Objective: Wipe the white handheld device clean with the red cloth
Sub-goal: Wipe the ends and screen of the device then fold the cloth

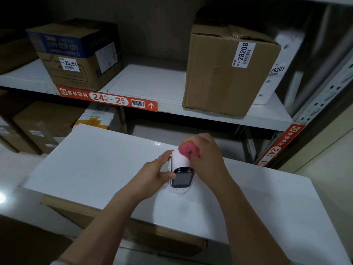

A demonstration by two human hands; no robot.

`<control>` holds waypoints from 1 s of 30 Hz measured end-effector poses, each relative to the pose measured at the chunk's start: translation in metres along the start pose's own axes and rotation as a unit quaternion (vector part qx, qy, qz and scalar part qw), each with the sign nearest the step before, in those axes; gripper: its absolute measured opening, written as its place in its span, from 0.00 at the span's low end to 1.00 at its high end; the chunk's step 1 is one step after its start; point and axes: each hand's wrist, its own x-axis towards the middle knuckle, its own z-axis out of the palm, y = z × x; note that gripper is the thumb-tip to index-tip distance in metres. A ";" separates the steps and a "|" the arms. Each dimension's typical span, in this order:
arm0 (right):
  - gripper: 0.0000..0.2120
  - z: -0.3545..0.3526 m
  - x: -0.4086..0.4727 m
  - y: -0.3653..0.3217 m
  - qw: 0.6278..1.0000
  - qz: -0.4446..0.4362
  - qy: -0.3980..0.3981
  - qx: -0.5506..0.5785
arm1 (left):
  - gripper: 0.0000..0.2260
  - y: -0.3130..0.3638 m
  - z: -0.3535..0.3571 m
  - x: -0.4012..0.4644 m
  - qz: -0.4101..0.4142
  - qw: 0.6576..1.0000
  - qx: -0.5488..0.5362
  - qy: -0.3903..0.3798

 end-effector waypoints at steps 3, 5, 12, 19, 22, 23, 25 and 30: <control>0.19 -0.013 -0.010 0.010 0.985 0.085 -0.011 0.152 | 0.25 -0.002 -0.001 0.001 -0.002 1.000 -0.005 -0.008; 0.19 -0.020 -0.016 0.011 0.974 0.081 -0.028 0.209 | 0.25 -0.003 -0.001 0.002 -0.008 1.000 -0.010 -0.010; 0.15 -0.009 -0.005 -0.017 0.992 -0.115 -0.057 0.018 | 0.27 -0.004 -0.001 0.002 0.001 1.000 -0.009 0.006; 0.18 0.011 0.011 -0.004 0.999 -0.044 0.000 -0.032 | 0.29 -0.003 0.001 0.001 -0.010 1.000 -0.009 0.005; 0.15 0.008 0.009 0.014 0.998 0.046 -0.005 0.051 | 0.27 -0.006 0.001 0.001 0.003 1.000 -0.003 0.004; 0.16 0.006 0.003 0.018 0.991 0.091 -0.013 0.102 | 0.26 -0.006 0.001 0.001 0.006 1.000 -0.004 0.002; 0.16 0.004 -0.012 0.024 0.968 0.162 -0.025 0.190 | 0.25 -0.004 0.001 0.000 0.012 1.000 0.002 -0.003; 0.14 -0.005 -0.032 0.034 0.949 0.204 -0.031 0.239 | 0.26 -0.005 -0.001 0.003 -0.003 1.000 0.005 -0.011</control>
